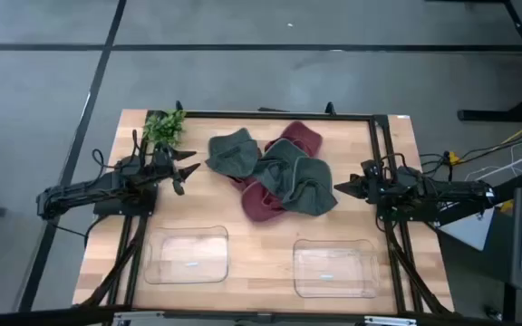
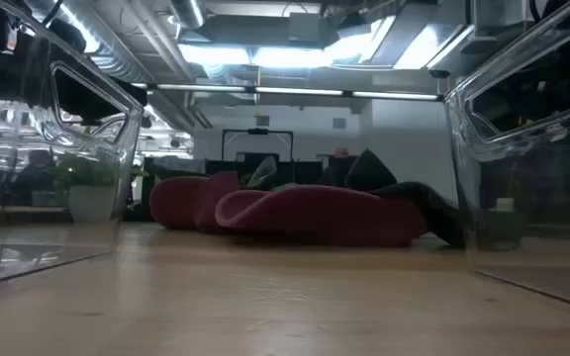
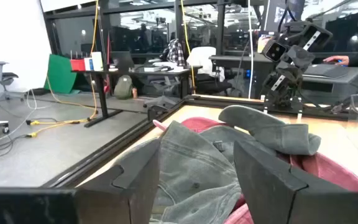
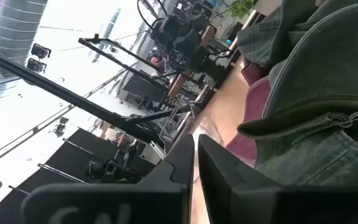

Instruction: Pick & Place hat

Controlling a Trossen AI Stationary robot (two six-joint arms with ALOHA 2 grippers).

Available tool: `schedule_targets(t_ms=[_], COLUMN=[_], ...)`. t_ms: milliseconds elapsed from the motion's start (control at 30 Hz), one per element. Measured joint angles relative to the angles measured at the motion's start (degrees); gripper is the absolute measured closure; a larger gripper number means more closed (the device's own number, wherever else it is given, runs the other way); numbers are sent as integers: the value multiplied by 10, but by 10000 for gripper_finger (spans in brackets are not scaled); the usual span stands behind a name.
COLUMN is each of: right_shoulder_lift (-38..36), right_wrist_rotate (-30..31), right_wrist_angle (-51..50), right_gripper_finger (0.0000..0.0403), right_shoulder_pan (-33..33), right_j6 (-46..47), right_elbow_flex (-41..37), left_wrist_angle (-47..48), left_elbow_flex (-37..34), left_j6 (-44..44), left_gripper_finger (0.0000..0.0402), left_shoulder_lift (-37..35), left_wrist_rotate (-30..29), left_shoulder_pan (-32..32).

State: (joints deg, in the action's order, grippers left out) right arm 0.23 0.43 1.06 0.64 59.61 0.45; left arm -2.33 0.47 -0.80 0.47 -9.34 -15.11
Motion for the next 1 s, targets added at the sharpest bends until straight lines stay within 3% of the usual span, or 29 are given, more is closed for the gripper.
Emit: schedule_targets(t_ms=[367, 533, 633, 800, 1000], right_shoulder_lift=[0, 0, 0, 25, 94], right_wrist_rotate=[0, 1, 33, 85, 106], right_wrist_angle=[0, 0, -3, -66, -161], right_gripper_finger=[379, 379, 379, 379, 379], right_shoulder_pan=[0, 0, 0, 0, 0], right_j6=[-5, -50, -65, -129, -218], right_elbow_flex=[0, 0, 4, 63, 164], left_wrist_angle=[0, 0, 0, 0, 0], left_elbow_flex=[0, 0, 0, 0, 0], left_j6=[0, 0, 0, 0, 0], left_gripper_finger=[203, 203, 203, 203, 203], left_shoulder_lift=[0, 0, 0, 0, 0], left_wrist_rotate=[0, 0, 0, 0, 0], left_shoulder_pan=[0, 0, 0, 0, 0])
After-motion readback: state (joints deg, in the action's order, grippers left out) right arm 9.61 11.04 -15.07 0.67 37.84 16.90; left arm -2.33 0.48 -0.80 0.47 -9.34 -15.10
